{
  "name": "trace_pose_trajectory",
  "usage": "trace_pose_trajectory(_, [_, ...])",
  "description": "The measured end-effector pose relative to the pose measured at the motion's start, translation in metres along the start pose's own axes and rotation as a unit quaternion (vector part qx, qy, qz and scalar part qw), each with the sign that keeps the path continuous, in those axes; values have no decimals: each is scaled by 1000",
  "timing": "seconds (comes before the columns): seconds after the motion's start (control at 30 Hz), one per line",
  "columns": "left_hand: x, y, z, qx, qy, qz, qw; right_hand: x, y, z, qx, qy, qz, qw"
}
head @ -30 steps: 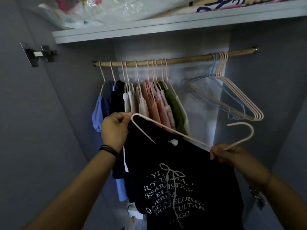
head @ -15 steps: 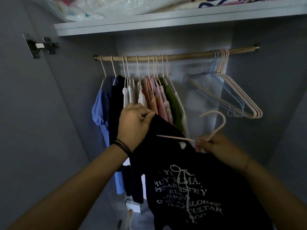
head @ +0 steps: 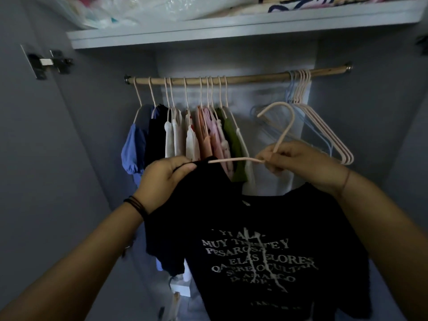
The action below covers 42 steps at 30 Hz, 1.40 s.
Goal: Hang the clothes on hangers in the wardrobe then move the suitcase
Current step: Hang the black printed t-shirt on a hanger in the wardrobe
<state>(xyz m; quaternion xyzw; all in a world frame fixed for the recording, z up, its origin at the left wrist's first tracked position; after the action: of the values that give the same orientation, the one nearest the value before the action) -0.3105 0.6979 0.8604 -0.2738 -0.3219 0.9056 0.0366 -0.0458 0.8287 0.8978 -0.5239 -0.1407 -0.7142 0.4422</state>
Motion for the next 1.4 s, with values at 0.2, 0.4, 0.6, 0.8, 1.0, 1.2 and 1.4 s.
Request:
trace_pose_trajectory(0.2, [11, -3, 36, -32, -21, -23, 999, -66, 40, 38, 13, 22, -136, 990])
trace_pose_trajectory(0.4, [26, -1, 73, -72, -74, 29, 994, -117, 63, 13, -6, -117, -144, 983])
trace_pose_trajectory(0.6, [28, 16, 93, -67, -76, 44, 994, -105, 56, 1, -46, -122, -115, 985])
trace_pose_trajectory(0.8, [45, 44, 94, -3, -126, 32, 992, -59, 34, 35, -66, -24, -67, 995])
trace_pose_trajectory(1.0, [52, 49, 95, -100, -54, 75, 991, -35, 15, 45, -172, -62, 18, 983])
trace_pose_trajectory(1.2, [46, 49, 91, -174, 20, 114, 978, -52, 22, 34, -143, -2, 58, 988])
trace_pose_trajectory(1.4, [44, 43, 79, -157, 40, 114, 980, -51, 7, 16, -106, 60, 39, 992])
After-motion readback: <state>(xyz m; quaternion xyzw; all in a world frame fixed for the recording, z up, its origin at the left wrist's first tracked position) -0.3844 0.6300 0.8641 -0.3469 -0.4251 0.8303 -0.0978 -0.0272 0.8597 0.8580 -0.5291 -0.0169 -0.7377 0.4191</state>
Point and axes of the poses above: each hand's wrist, its own y-axis away from the middle knuckle, its own z-axis out of the back of the hand, x = y × z, the point moved 1 cm from there along -y, towards the middle knuckle, and after that the axes turned 2 degrees about y, right-handed, at the moved point
